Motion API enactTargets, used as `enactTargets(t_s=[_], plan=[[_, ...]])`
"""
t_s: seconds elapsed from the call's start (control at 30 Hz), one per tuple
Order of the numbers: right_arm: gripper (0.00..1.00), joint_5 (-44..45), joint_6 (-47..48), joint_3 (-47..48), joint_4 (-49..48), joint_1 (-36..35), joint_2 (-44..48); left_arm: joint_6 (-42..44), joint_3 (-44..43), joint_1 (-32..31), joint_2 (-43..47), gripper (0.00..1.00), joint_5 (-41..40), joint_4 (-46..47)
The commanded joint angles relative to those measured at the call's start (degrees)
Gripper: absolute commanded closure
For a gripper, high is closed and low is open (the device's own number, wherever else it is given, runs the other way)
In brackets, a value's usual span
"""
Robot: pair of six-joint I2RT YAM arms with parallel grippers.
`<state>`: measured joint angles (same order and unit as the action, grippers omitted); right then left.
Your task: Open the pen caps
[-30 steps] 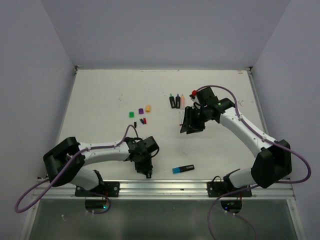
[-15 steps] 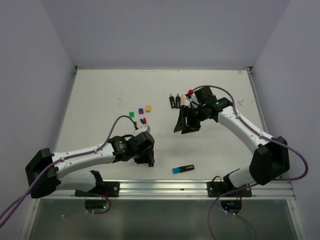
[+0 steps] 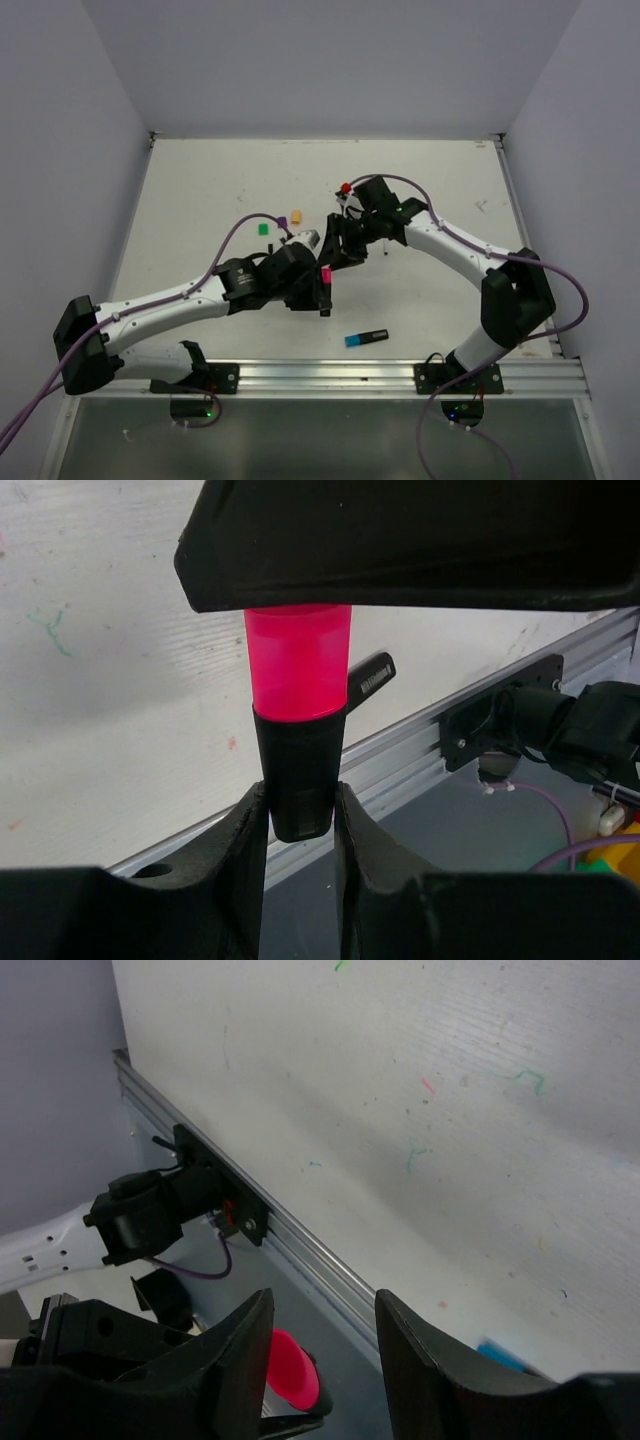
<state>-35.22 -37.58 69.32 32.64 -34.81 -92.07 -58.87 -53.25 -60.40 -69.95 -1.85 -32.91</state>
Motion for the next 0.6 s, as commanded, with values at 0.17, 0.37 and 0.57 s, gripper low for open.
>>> enactTargets(t_s=[0.17,0.37,0.57], plan=[[0.53,-0.1,-1.4,-2.1,-4.0,-0.1,4.7,1.7,0.3,5.6,3.0,1.0,6.0,4.2],[0.53,-3.0,-1.4,-3.0,-5.9,-0.2,5.1,1.4,1.0,8.4,3.9,1.0,9.2,6.6],[0.53,-4.9,-1.8,-3.3,-7.4,-0.3,5.1,1.0,1.0,8.8,3.9,1.0,9.8,7.1]])
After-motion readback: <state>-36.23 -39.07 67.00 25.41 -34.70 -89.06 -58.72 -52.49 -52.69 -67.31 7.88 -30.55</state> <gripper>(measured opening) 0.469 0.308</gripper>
